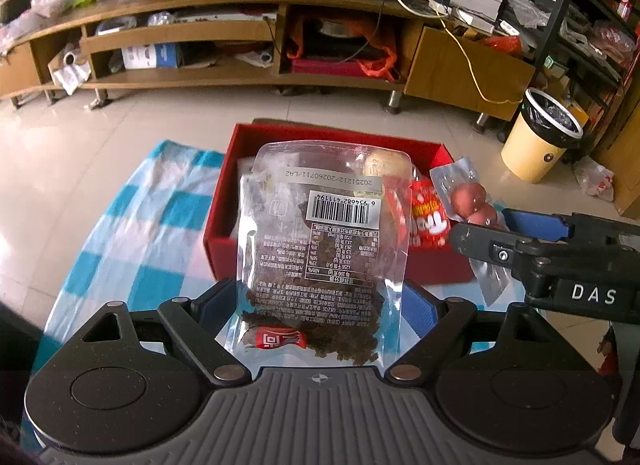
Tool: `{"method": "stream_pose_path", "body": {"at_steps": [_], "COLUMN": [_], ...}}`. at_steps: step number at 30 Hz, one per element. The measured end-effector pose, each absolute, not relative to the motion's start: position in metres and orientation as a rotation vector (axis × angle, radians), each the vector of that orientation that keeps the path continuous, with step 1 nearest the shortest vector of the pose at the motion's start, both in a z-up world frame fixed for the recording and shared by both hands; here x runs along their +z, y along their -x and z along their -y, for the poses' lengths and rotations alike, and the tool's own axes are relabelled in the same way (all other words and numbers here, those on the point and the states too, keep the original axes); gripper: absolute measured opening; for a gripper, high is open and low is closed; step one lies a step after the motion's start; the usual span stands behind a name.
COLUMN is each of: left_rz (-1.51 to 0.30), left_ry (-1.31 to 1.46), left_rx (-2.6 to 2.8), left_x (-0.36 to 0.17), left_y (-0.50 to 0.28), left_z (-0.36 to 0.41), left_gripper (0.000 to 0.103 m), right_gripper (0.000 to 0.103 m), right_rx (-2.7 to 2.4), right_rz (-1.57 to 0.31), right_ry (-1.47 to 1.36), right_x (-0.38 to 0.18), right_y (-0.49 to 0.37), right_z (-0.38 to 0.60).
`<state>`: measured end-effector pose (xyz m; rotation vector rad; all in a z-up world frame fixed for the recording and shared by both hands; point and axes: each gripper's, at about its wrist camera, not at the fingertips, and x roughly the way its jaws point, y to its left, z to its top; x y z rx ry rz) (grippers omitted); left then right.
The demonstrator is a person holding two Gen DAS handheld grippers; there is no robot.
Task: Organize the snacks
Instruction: 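Carry the dried-meat bag with the left gripper while the right gripper carries the sausage pack over the box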
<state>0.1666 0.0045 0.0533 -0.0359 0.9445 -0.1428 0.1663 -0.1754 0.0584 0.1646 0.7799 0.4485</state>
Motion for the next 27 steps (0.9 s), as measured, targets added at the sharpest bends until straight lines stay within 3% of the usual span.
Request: {"method": "stream_pose_path", "body": {"at_steps": [27], "left_rz": [-0.937], "left_ry": [-0.007], "left_rx": [-0.092], "left_x": [0.034], "left_y": [-0.249], "left_z": [0.015], "left_gripper": [0.090], "right_gripper": [0.070], "right_rx": [0.336], "right_rz": [-0.805], "right_ry": [-0.195], "right_x": [0.033], "right_y": [-0.234], "right_z": [0.192]}}
